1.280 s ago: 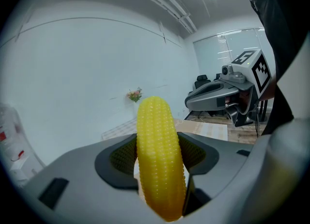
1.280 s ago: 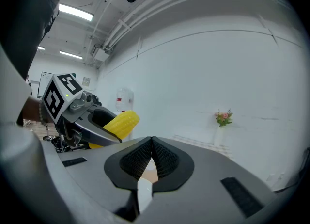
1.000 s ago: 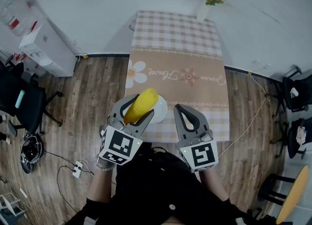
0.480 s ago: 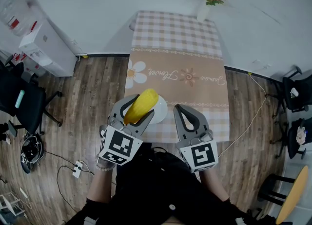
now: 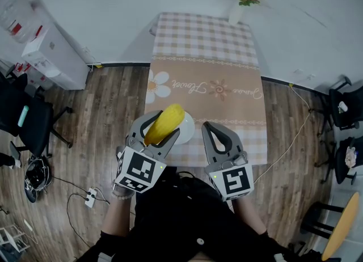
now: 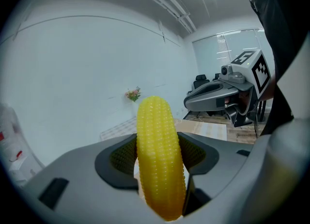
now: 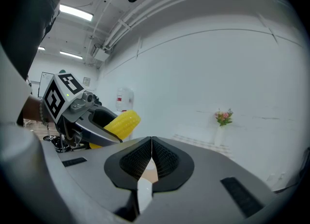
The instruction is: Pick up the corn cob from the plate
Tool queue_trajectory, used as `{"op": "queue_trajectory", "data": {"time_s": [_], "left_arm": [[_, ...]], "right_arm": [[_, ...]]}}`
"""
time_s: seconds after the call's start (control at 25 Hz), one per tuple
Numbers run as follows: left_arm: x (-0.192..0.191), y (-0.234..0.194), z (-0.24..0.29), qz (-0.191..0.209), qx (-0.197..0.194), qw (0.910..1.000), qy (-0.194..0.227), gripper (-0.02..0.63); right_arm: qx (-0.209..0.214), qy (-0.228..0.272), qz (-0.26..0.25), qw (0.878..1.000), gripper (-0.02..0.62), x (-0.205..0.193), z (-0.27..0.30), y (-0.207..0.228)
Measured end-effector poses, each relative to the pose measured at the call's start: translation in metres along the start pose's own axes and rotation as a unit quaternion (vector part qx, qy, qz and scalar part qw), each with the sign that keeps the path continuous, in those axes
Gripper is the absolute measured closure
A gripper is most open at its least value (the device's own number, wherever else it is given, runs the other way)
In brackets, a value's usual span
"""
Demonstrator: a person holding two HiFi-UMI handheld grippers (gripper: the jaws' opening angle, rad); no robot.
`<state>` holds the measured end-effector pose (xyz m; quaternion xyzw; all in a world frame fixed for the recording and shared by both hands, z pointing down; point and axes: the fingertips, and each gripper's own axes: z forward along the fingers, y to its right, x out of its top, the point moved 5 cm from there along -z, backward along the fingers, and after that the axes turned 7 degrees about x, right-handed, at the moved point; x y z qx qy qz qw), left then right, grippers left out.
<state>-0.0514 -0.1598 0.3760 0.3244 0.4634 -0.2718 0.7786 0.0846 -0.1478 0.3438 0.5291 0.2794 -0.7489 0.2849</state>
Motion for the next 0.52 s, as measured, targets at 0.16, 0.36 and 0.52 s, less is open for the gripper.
{"op": "queue_trajectory", "data": {"time_s": [0.16, 0.36, 0.52], "left_arm": [[0.0003, -0.0001, 0.0007, 0.001, -0.002, 1.0000, 0.000, 0.345], [0.0010, 0.0012, 0.0011, 0.005, -0.004, 1.0000, 0.001, 0.345], [0.0014, 0.0016, 0.0016, 0.007, -0.006, 1.0000, 0.001, 0.345]], "right_arm": [[0.000, -0.001, 0.001, 1.000, 0.554, -0.0003, 0.0005, 0.0002], [0.000, 0.001, 0.002, 1.000, 0.554, -0.0009, 0.0002, -0.0006], [-0.001, 0.002, -0.001, 1.000, 0.554, -0.0008, 0.0006, -0.0004]]}}
